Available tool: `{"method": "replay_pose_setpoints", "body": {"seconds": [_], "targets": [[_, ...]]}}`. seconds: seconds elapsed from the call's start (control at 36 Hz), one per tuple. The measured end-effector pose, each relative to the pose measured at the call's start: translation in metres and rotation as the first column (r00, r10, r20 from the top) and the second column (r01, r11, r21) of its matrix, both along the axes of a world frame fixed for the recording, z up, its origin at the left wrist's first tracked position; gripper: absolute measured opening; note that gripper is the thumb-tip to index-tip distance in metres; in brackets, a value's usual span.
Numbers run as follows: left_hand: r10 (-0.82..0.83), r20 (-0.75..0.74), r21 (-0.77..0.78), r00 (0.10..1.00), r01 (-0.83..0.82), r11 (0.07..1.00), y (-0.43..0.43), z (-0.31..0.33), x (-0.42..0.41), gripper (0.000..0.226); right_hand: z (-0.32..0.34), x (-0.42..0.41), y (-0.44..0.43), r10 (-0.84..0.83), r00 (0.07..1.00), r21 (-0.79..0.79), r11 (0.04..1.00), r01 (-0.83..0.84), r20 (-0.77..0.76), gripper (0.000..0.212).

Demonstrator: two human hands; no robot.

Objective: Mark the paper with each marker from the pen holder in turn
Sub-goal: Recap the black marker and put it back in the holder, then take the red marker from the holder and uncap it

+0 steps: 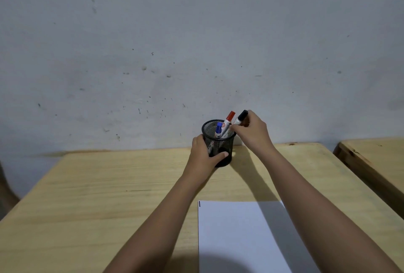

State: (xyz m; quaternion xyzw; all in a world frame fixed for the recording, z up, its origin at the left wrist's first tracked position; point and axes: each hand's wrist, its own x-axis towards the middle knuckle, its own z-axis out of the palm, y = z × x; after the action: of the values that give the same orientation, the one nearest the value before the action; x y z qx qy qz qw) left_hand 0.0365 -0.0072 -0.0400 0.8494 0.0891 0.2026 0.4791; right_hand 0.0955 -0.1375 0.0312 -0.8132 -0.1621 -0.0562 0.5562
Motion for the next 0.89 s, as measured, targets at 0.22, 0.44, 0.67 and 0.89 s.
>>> {"method": "replay_pose_setpoints", "body": {"seconds": [0.22,0.44,0.67,0.89], "targets": [[-0.001,0.02,-0.001,1.0,0.001,1.0,-0.001,-0.001,0.0,0.065,-0.009,0.005,0.012,-0.05,0.999,-0.071,0.996,0.049,-0.018,0.012],[0.002,0.033,-0.025,0.999,-0.001,1.0,-0.003,0.001,-0.003,0.064,-0.008,0.009,0.017,-0.041,0.994,-0.02,0.999,0.04,-0.105,0.015],[-0.006,0.044,-0.027,0.999,0.007,1.0,-0.006,0.01,-0.005,0.064,0.004,0.016,0.018,-0.014,0.981,0.026,0.999,0.019,-0.196,0.025],[0.003,0.045,0.0,0.999,-0.003,1.0,-0.014,0.022,-0.006,0.065,0.032,0.01,-0.002,-0.006,0.998,0.187,0.982,0.017,-0.06,0.016]]}}
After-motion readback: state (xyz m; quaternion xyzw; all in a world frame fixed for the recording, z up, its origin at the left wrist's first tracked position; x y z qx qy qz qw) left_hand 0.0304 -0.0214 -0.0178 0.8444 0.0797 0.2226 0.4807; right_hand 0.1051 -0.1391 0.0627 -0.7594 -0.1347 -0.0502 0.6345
